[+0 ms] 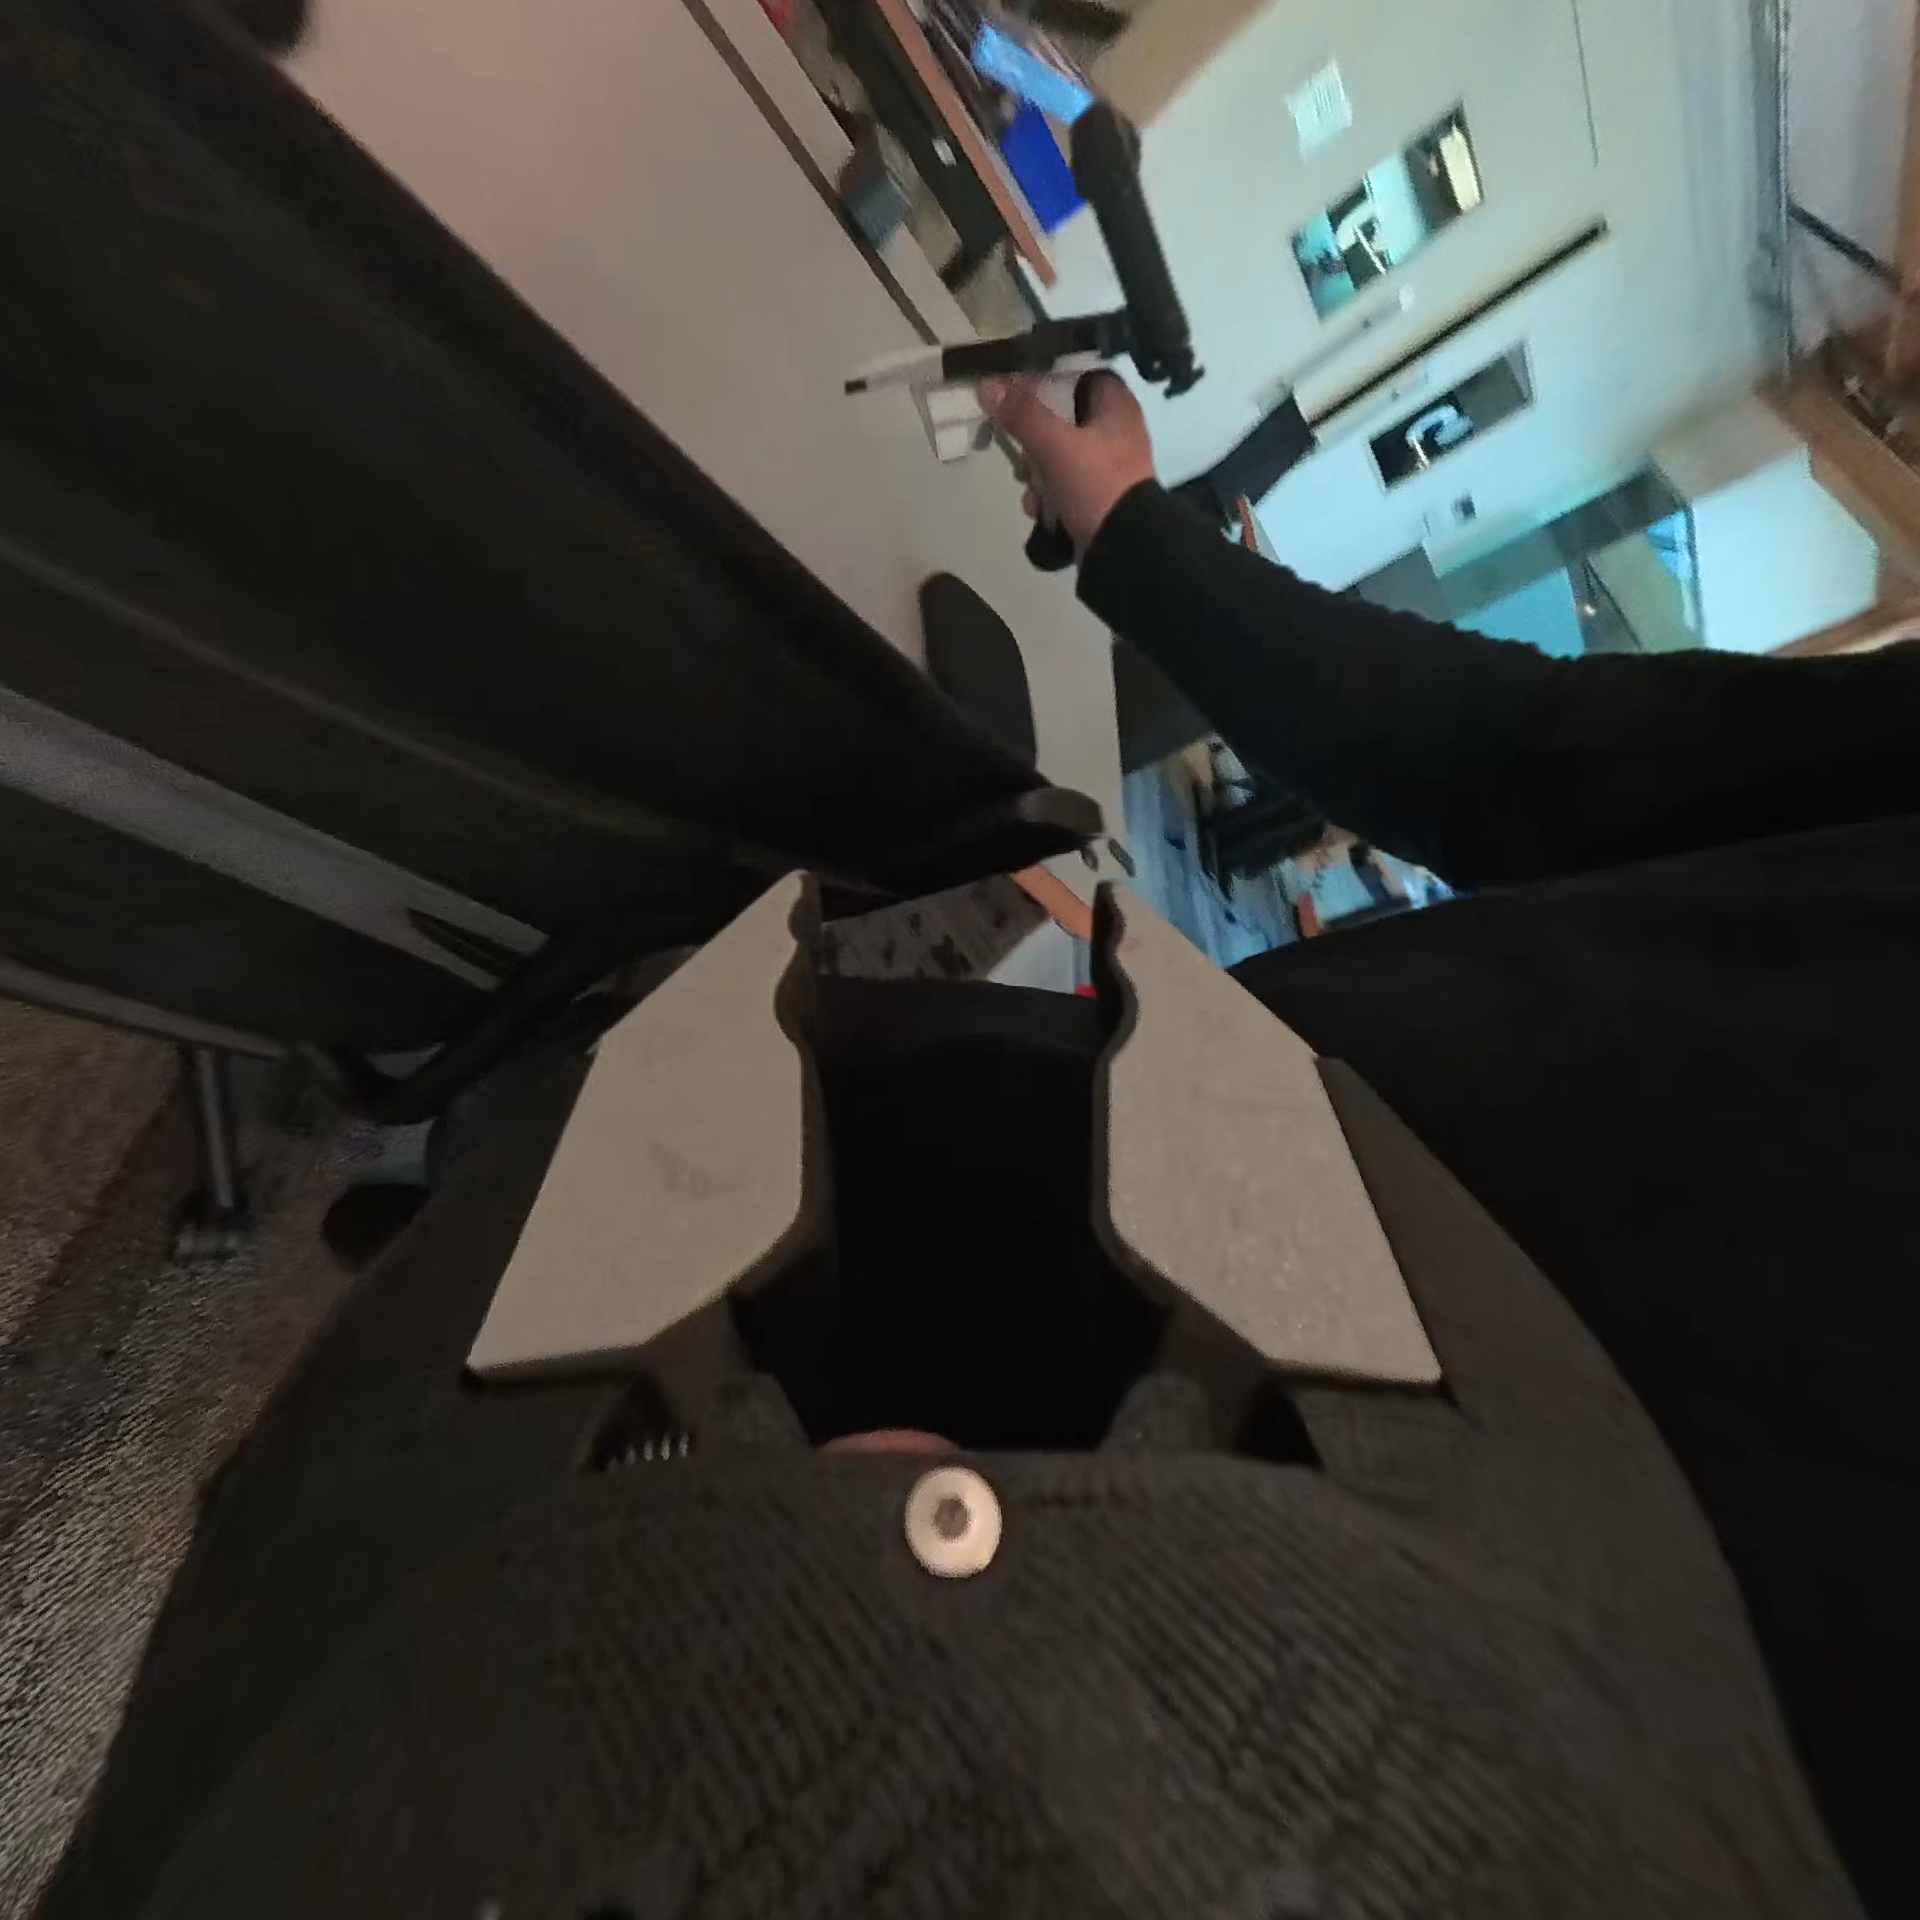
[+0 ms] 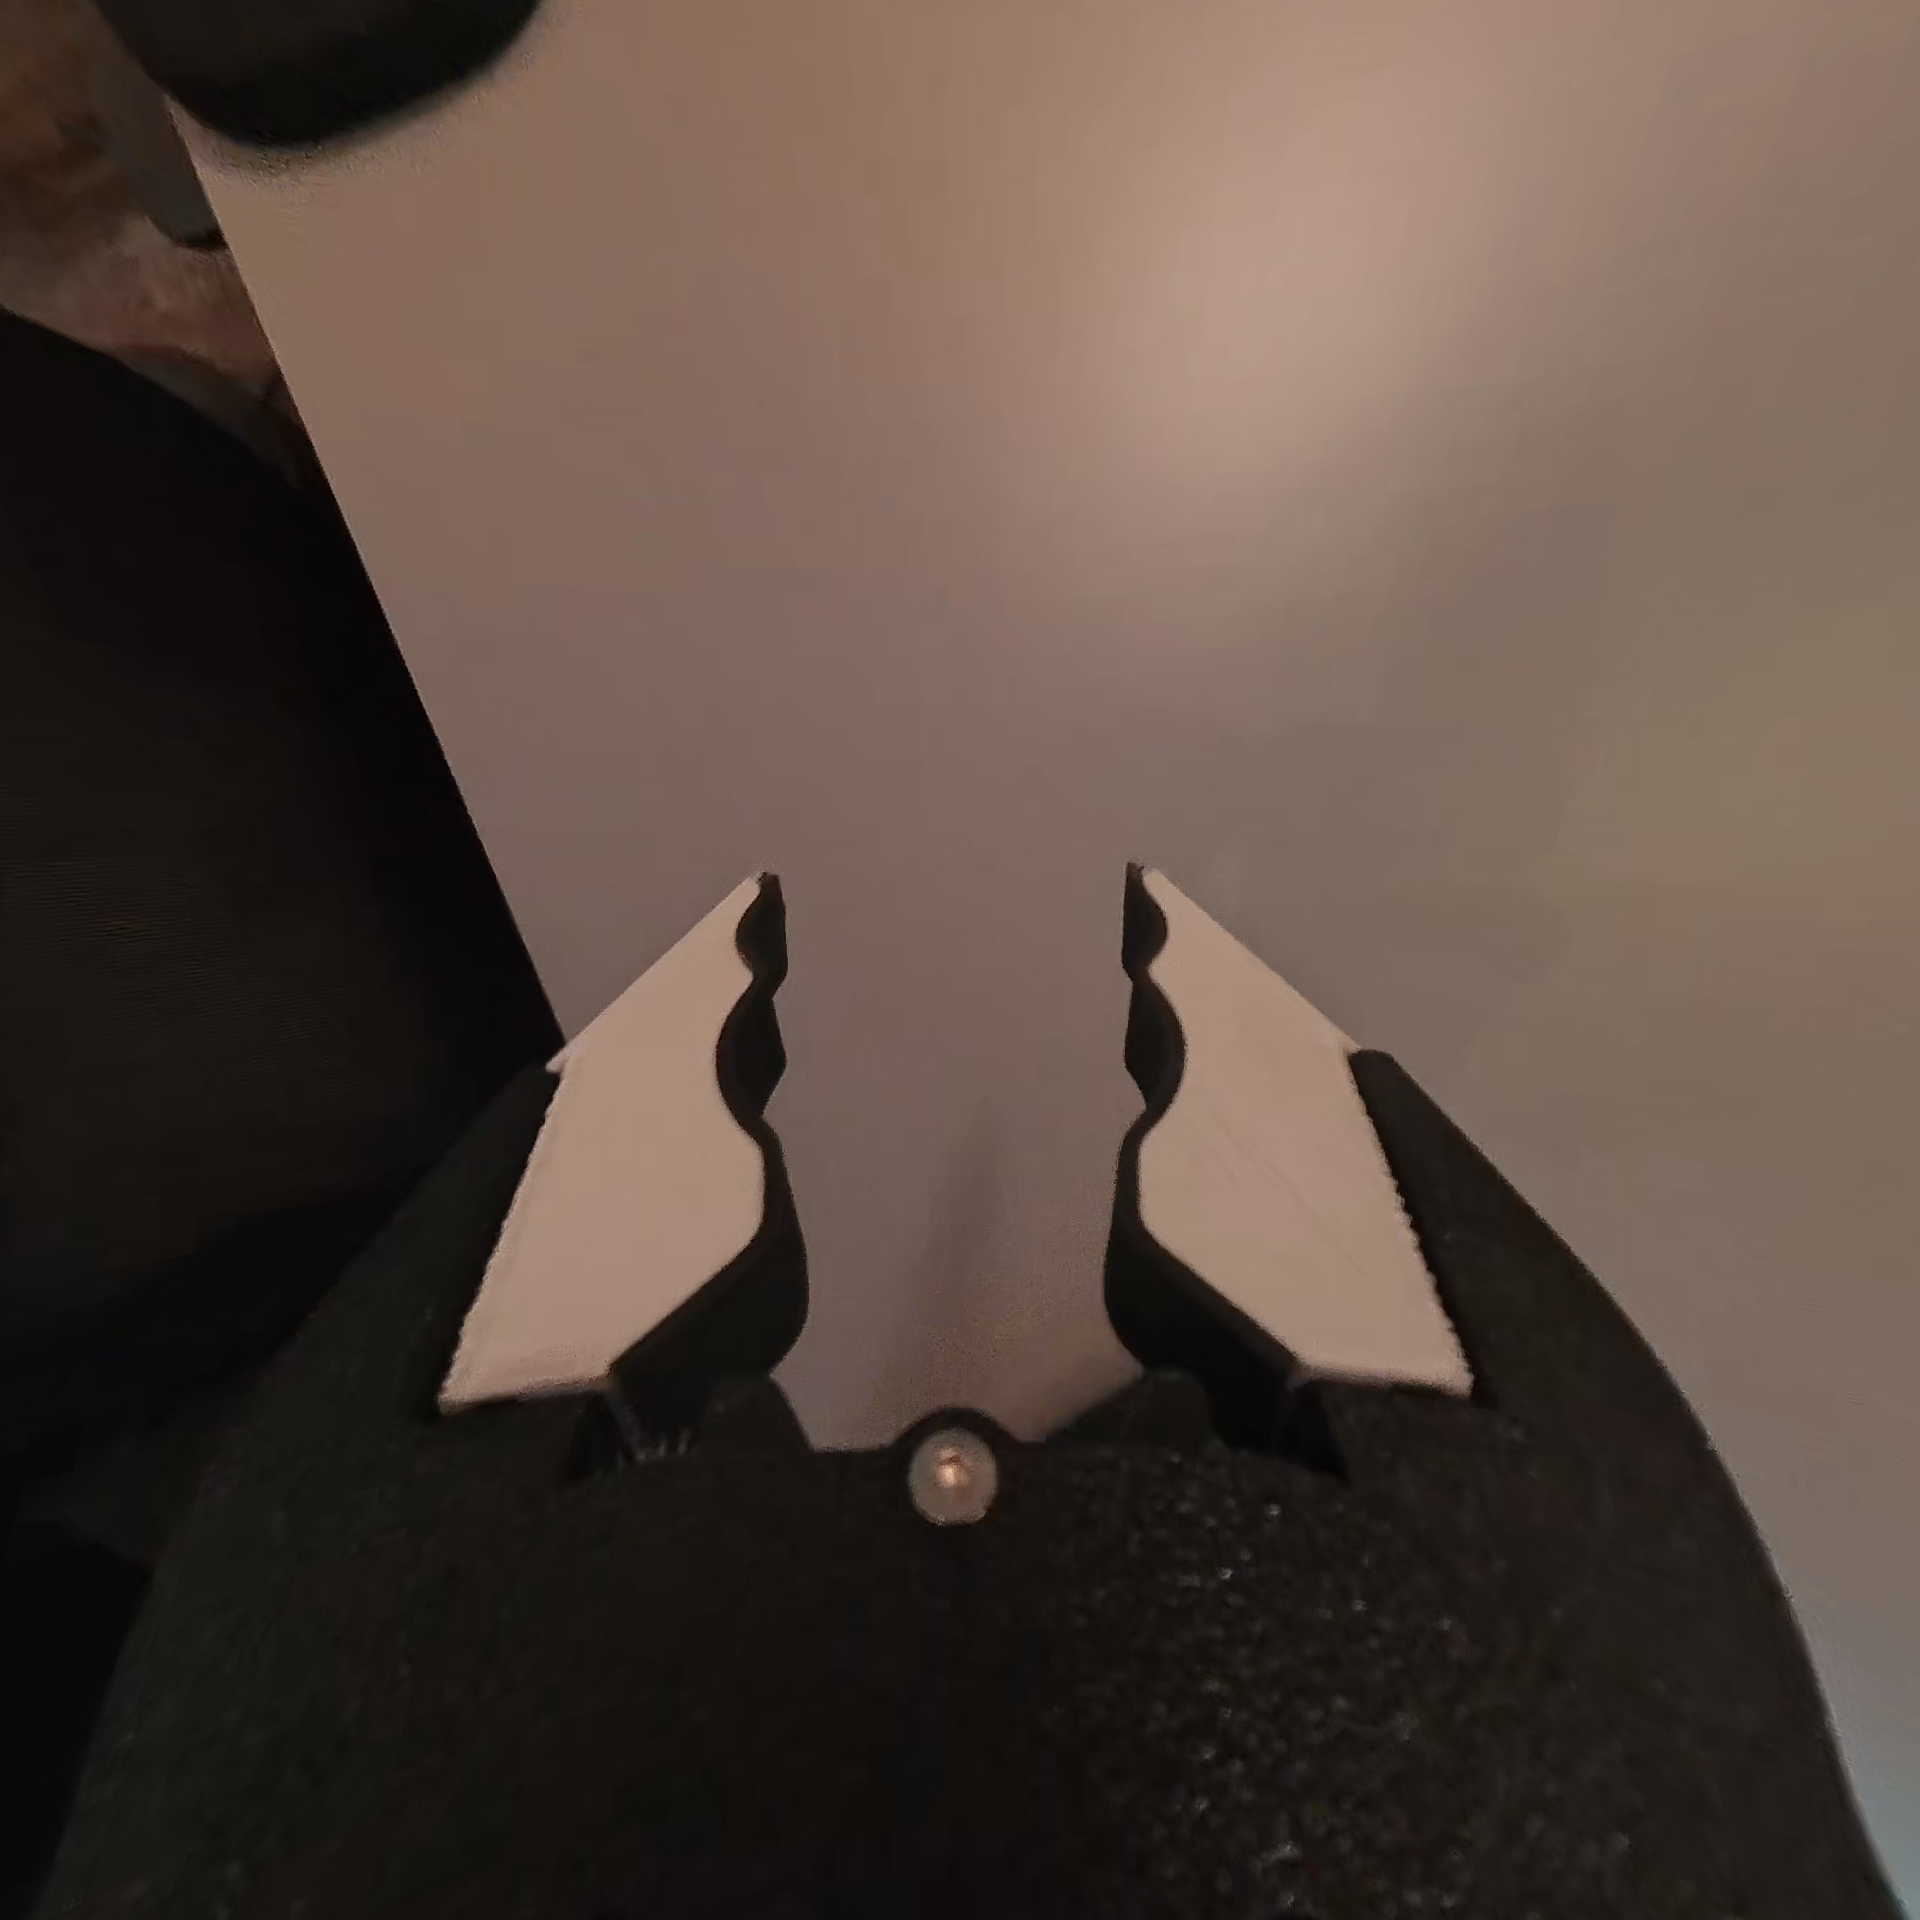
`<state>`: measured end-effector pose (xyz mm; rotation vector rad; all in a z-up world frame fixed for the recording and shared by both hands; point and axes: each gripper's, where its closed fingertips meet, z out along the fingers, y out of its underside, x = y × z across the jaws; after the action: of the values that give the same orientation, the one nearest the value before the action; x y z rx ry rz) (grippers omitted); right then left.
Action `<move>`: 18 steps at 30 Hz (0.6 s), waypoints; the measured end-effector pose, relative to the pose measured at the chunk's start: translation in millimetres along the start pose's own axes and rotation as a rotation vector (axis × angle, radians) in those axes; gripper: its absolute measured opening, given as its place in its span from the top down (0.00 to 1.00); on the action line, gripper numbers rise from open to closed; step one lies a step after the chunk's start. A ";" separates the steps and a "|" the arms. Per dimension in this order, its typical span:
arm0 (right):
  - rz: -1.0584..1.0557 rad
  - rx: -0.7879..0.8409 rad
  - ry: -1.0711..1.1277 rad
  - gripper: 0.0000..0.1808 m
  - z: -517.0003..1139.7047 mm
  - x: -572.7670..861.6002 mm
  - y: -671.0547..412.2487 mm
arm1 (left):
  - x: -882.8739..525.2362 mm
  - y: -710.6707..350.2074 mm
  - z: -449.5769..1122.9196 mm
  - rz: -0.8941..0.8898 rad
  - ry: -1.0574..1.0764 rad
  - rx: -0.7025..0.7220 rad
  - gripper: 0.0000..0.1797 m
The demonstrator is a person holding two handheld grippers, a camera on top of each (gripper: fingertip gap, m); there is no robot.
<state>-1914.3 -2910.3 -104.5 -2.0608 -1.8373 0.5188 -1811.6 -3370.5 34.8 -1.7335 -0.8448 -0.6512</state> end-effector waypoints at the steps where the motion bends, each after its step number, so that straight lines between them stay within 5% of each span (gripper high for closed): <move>1: -0.008 -0.028 -0.004 0.64 14.9 -9.9 -1.0 | -8.0 -2.5 -8.8 -0.003 -0.027 0.012 0.72; 14: -0.052 -0.018 -0.046 0.67 168.2 -97.4 -171.1 | -180.6 31.7 -101.2 -0.407 -0.342 -0.043 0.72; 17: -0.147 -0.121 -0.137 0.83 186.9 -118.8 -191.1 | -210.0 12.5 -131.2 -0.492 -0.409 -0.071 0.72; 18: -0.180 -0.128 -0.135 0.81 187.8 -117.1 -193.4 | -217.2 1.6 -142.9 -0.482 -0.442 -0.089 0.72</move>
<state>-2184.6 -3004.0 -172.0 -1.9552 -2.1624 0.5151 -1944.5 -3556.1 -89.5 -1.7941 -1.5940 -0.6304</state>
